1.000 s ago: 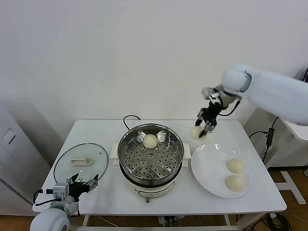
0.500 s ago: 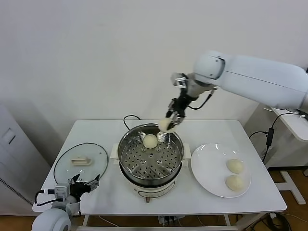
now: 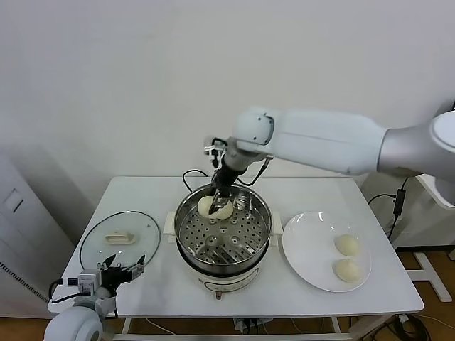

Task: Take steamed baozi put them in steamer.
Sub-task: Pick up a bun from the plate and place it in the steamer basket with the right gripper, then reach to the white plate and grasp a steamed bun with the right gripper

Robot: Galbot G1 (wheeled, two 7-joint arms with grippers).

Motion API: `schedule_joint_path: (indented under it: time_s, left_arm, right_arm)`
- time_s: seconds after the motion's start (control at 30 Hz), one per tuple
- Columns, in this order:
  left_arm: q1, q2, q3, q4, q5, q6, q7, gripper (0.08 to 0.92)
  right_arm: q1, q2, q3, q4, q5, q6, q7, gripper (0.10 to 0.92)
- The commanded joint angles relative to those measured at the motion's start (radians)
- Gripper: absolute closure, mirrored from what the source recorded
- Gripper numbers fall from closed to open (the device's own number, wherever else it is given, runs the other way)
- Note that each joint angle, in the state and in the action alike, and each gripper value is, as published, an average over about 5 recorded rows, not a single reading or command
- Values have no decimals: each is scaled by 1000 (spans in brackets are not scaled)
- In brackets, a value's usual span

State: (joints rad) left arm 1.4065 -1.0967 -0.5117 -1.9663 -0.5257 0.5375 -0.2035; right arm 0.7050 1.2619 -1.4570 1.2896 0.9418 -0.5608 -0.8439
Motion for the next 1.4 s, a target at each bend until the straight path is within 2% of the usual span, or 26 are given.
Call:
schedule_joint_path:
  time_s: [0.03,0.6,0.83,0.97,1.07,1.2,1.4]
  left_arm:
    - [-4,2,-1,5,-3,-1,1,177]
    - [-2,13,-8,6,-15,-4,2,177]
    - [3,11,-10,5,-15,-5,2,177]
    - [6,11,-14,2,-15,-6,2,177]
    - [9,13,-16,-2,-16,-6,2,177]
    - [11,17,-17,-8,-18,-5,2,177]
    - [13,18,-19,-20,-18,-3,1,177]
  right_arm:
    - [-98,59,8,-31,1,-42,78,559]
    - [-163,81,23,-68,-32,-56,128,551]
    - [-111,47,35,-44,-37,-41,89,379]
    - [14,-51,18,14,-62,-4,-10,263]
    - [115,-167,-21,83,-83,30,-77,214]
    - [200,-335,-84,176,-132,75,-153,203]
    - [218,-563,-160,233,-303,157,-263,203]
